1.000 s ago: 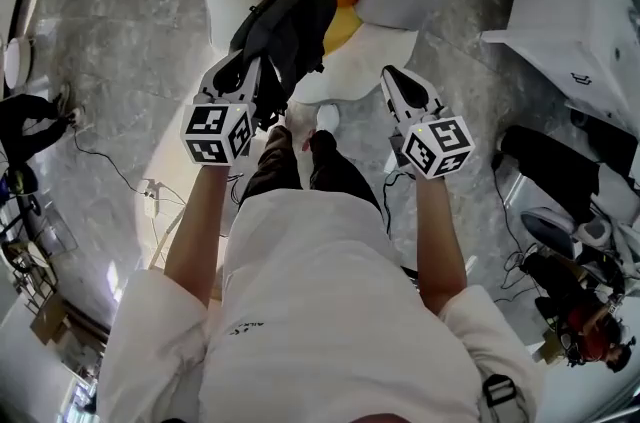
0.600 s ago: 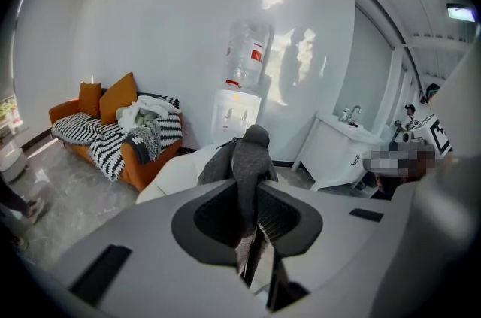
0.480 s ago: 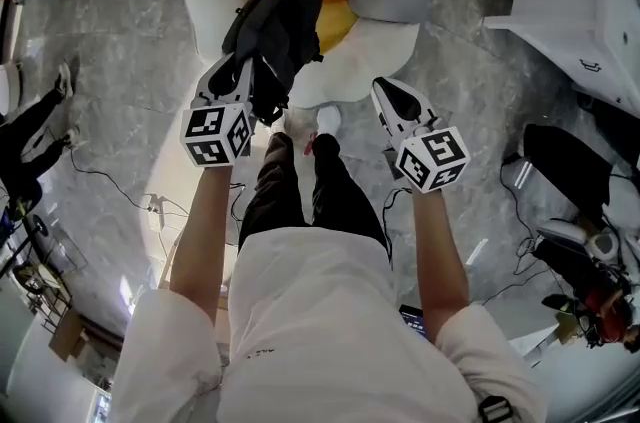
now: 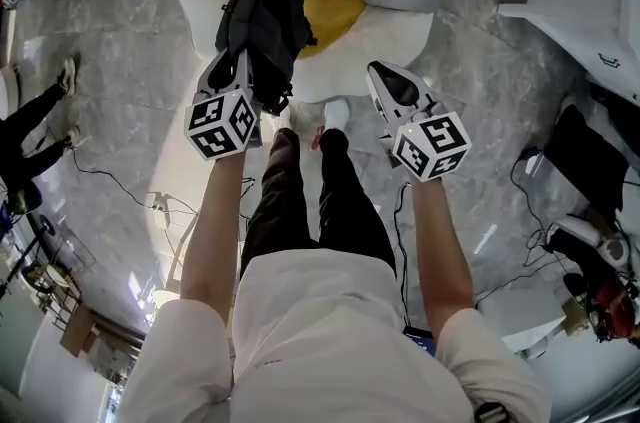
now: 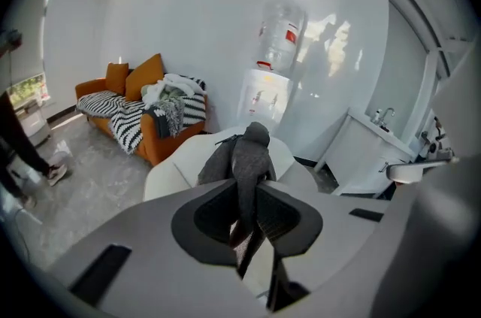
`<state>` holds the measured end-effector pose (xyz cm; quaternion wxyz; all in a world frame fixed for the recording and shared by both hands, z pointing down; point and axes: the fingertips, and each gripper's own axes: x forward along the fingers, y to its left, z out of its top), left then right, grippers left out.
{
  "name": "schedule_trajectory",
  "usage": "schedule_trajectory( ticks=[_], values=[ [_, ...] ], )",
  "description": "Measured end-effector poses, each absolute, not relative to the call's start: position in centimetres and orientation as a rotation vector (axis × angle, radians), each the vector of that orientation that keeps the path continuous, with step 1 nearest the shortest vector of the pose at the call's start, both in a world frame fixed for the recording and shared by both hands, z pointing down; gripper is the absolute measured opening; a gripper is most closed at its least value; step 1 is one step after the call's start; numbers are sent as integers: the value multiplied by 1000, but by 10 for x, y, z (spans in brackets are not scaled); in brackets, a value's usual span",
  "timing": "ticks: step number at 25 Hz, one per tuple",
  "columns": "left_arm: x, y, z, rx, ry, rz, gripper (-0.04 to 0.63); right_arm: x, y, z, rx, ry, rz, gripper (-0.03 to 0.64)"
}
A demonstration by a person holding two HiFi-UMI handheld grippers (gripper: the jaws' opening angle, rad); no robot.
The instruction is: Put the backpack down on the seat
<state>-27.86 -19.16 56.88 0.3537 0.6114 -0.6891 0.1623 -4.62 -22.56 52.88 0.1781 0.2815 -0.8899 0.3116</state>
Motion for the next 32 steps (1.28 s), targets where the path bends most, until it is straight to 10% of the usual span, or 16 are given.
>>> schedule_trajectory(
  ticks=[32],
  values=[
    [-226,-211,693,1392,-1800,472,77,-18,-208,614,893,-2451,977,25]
  ],
)
